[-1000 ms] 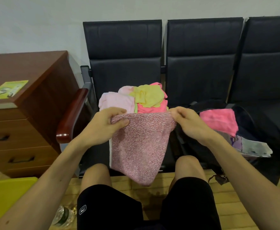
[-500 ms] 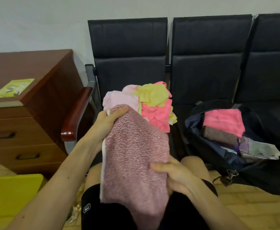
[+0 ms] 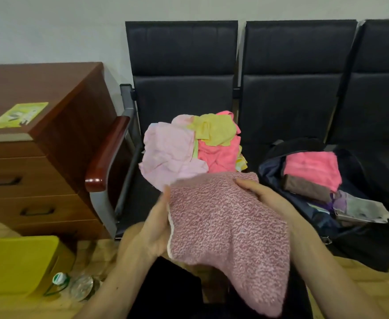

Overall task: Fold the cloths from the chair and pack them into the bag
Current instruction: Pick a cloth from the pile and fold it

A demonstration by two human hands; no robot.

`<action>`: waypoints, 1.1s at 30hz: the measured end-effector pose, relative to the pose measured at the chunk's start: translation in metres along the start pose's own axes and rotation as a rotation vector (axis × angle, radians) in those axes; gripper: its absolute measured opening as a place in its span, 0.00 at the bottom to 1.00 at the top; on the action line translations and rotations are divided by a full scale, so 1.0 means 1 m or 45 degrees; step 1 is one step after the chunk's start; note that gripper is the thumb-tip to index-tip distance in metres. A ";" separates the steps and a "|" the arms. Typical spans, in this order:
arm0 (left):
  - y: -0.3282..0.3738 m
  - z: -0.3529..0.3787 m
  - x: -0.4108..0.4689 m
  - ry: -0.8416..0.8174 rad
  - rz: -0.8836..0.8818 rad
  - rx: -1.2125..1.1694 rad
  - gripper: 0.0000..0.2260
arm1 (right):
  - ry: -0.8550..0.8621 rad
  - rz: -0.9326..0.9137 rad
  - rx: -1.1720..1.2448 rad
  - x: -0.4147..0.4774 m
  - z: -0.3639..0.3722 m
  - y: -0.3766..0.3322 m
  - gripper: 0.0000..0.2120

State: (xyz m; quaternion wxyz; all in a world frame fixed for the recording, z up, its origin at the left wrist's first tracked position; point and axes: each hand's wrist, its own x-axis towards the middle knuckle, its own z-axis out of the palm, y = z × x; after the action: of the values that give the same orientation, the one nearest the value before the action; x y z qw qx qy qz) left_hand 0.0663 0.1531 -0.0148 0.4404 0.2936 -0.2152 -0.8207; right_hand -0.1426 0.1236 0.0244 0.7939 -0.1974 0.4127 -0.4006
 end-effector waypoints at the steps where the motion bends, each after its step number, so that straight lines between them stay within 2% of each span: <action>1: 0.000 -0.002 -0.001 -0.004 -0.016 0.112 0.33 | 0.063 -0.029 0.016 0.001 -0.006 -0.002 0.11; 3: 0.002 -0.003 0.006 0.115 0.011 0.279 0.20 | 0.121 -0.032 0.008 -0.005 -0.018 0.006 0.17; 5: 0.005 0.000 0.008 0.258 0.011 0.242 0.09 | 0.005 0.039 0.038 -0.012 -0.036 0.025 0.30; 7: 0.005 -0.005 0.016 0.338 -0.073 0.184 0.10 | -0.070 0.085 -0.072 -0.012 -0.051 0.041 0.45; 8: 0.004 -0.009 0.017 0.340 -0.123 0.158 0.12 | -0.039 0.102 -0.163 -0.008 -0.053 0.043 0.48; 9: 0.003 -0.010 0.016 0.338 -0.169 0.163 0.13 | 0.005 0.095 -0.208 -0.003 -0.059 0.045 0.47; 13: -0.006 -0.029 0.013 0.276 -0.349 0.430 0.14 | 0.199 0.082 -0.210 0.010 -0.067 0.039 0.33; 17: -0.003 -0.032 0.018 0.270 -0.405 0.693 0.22 | 0.157 0.205 -0.358 0.014 -0.066 0.035 0.26; 20: 0.015 -0.015 0.024 0.286 -0.335 0.818 0.17 | 0.098 0.154 -0.452 0.011 -0.055 0.012 0.23; 22: 0.038 0.005 0.022 0.197 -0.191 0.883 0.17 | 0.023 -0.057 -0.582 -0.001 -0.039 -0.016 0.24; 25: 0.082 0.037 0.007 0.022 0.138 0.971 0.21 | -0.076 -0.555 -0.812 -0.034 -0.015 -0.058 0.25; 28: 0.111 0.066 -0.010 -0.075 0.478 1.052 0.21 | -0.100 -1.031 -0.917 -0.068 0.008 -0.079 0.14; 30: 0.120 0.078 -0.012 -0.019 0.540 1.128 0.22 | -0.103 -1.166 -0.967 -0.077 0.016 -0.086 0.01; 33: 0.124 0.078 -0.009 -0.045 0.631 1.251 0.27 | -0.245 -1.160 -1.127 -0.078 0.016 -0.089 0.10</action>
State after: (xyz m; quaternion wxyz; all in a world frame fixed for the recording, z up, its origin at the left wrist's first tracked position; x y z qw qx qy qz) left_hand 0.0923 0.1042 0.1208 0.4278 0.3913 -0.6431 -0.5002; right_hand -0.1974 0.1321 0.1297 0.4210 -0.6970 0.3409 -0.4699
